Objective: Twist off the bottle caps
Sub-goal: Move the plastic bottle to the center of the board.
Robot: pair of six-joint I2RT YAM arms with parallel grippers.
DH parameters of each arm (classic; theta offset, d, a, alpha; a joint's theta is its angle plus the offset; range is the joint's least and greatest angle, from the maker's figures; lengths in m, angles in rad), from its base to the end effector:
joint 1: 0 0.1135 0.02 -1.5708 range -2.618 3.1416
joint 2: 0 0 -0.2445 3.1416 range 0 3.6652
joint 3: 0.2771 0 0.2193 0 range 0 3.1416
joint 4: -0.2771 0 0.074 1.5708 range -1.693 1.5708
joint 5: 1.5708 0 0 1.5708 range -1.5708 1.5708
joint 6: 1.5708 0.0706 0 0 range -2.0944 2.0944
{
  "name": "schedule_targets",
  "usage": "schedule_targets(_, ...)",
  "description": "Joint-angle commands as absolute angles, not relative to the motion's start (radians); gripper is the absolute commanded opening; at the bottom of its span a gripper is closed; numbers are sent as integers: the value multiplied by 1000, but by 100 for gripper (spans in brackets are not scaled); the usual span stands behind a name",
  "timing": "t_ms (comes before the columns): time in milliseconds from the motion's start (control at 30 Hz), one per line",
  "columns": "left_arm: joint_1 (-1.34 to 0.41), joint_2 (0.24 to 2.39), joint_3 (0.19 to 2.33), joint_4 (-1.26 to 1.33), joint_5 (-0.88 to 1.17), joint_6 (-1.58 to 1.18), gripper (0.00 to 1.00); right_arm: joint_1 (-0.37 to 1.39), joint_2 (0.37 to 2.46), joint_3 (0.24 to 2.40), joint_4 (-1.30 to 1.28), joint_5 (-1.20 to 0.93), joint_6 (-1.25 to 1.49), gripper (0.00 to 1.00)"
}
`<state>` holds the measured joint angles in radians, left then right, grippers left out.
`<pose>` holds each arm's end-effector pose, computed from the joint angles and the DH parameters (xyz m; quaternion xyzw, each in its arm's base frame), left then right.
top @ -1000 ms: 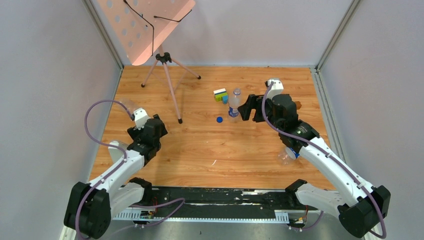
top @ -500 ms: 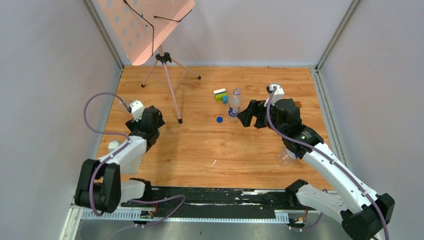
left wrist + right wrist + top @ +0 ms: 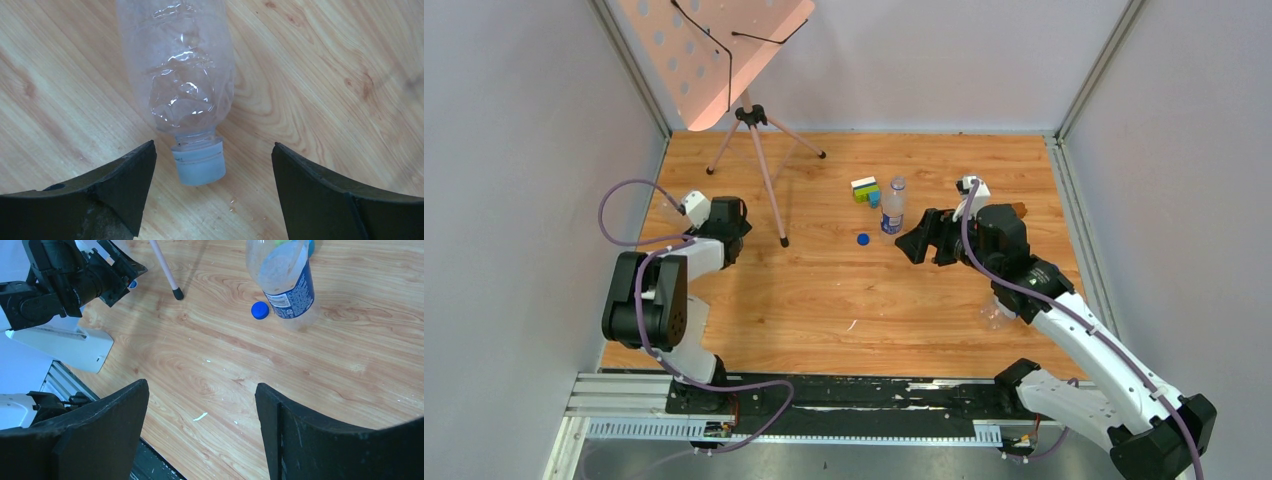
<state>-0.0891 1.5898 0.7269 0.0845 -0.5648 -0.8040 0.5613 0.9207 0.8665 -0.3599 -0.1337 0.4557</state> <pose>0.3047 0.0107 0.1429 -0.4107 0.7924 0.0718 0.4453 0.1793 0.1238 0.2987 -0.0806 0.8324 0.3144 0.4492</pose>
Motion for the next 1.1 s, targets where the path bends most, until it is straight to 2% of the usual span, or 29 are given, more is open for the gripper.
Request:
schedule_targets(0, -71, 1618, 764, 138, -570, -860, 88, 558, 906, 858, -339, -153, 477, 79)
schedule_targets(33, -71, 1619, 765, 131, -571, -868, 86, 558, 907, 857, -339, -154, 477, 79)
schedule_targets(200, -71, 1579, 741, 129, -583, -878, 67, 558, 907, 854, -345, -153, 479, 79)
schedule_targets(300, -71, 1550, 723, 128, -580, -875, 60, 558, 904, 857, -346, -158, 480, 79)
schedule_targets(467, -71, 1503, 685, 125, -555, -875, 40, 559, 895, 856, -349, -161, 485, 79)
schedule_targets(633, -71, 1435, 643, 125, -512, -876, 28, 558, 883, 853, -353, -161, 488, 79)
schedule_targets(833, -81, 1334, 569, 88, -413, -905, 19, 558, 878, 860, -361, -175, 486, 79)
schedule_targets(1067, -236, 1077, 434, -6, -389, -1005, 19, 558, 872, 861, -375, -233, 477, 79)
